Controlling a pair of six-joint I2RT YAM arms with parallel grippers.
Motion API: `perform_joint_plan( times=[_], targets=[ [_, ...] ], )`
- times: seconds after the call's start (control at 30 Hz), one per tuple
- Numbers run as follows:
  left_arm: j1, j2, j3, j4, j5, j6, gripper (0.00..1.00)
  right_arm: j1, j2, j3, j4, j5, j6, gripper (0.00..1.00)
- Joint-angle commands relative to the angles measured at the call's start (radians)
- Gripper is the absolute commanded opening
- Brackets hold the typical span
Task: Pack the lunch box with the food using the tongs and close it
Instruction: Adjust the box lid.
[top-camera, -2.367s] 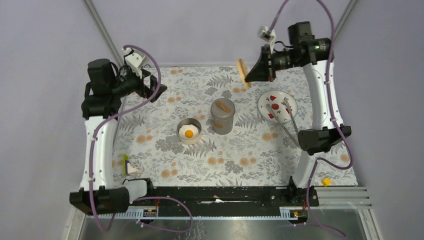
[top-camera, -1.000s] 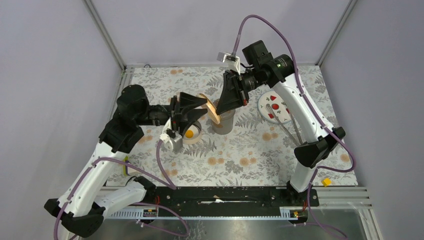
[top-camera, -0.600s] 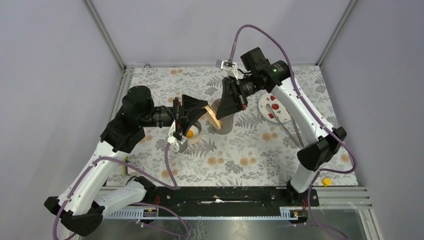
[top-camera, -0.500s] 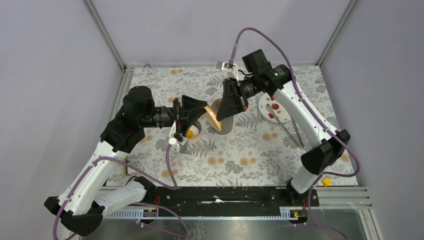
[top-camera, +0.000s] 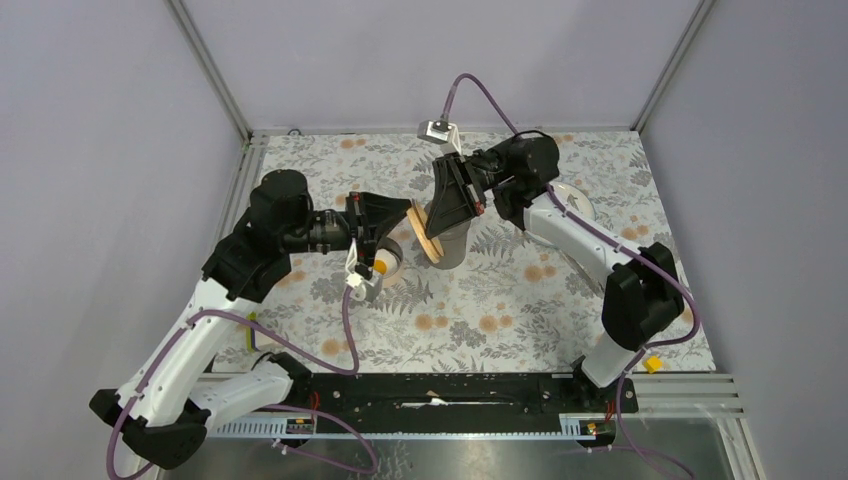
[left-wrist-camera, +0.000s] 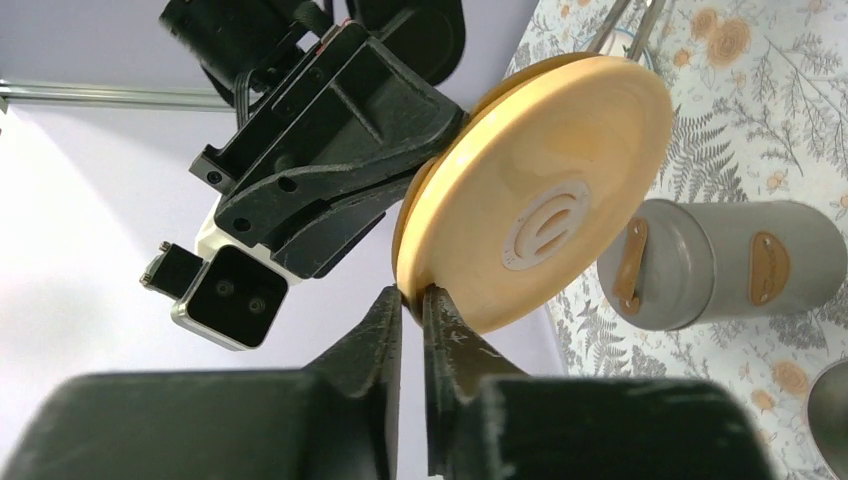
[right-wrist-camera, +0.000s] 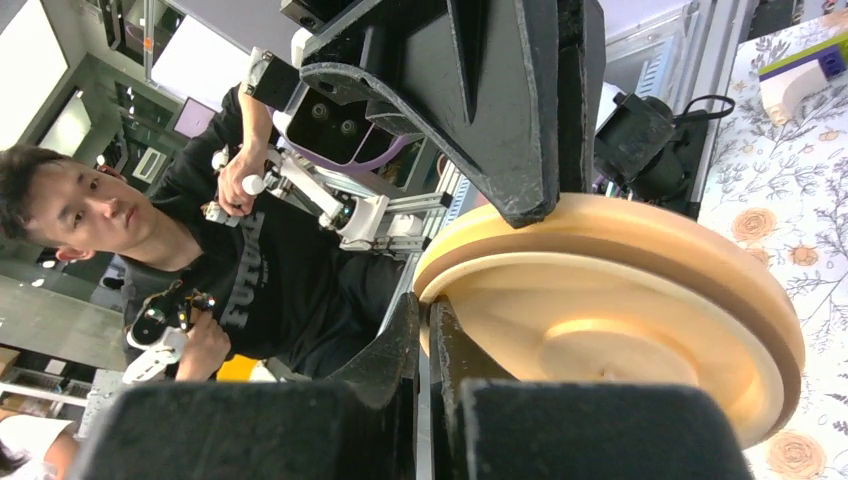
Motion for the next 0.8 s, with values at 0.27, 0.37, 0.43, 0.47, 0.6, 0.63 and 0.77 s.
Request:
perform_joint_plan(
  times=[0.27, 0.37, 0.43, 0.47, 0.6, 0.63, 0.77],
  targets=[
    [-0.029, -0.002, 0.001, 0.0, 0.042, 0.063, 0.07, 0.033, -0.002, 0.028, 0.526, -0.076, 0.373, 0.0],
    [-0.028, -0.01, -0.007, 0.0, 0.04, 0.088, 0.2, 0.032, -0.005, 0.021, 0.523, -0.076, 0.377, 0.0],
    [-0.029, -0.012, -0.007, 0.001, 0.038, 0.1, 0.24, 0.033, -0.005, 0.016, 0.52, -0.076, 0.377, 0.0],
    [-0.029, -0.012, -0.006, 0.0, 0.037, 0.104, 0.24, 0.033, -0.006, 0.015, 0.519, -0.076, 0.377, 0.0],
    [-0.031, -0.009, 0.003, 0.0, 0.037, 0.111, 0.24, 0.034, -0.002, 0.012, 0.515, -0.076, 0.38, 0.0],
    [-0.031, -0.009, 0.003, 0.0, 0.038, 0.118, 0.24, 0.035, 0.0, 0.011, 0.514, -0.076, 0.381, 0.0],
    [-0.03, -0.013, -0.001, 0.0, 0.043, 0.136, 0.3, 0.039, 0.004, 0.012, 0.511, -0.076, 0.383, 0.0]
  ],
)
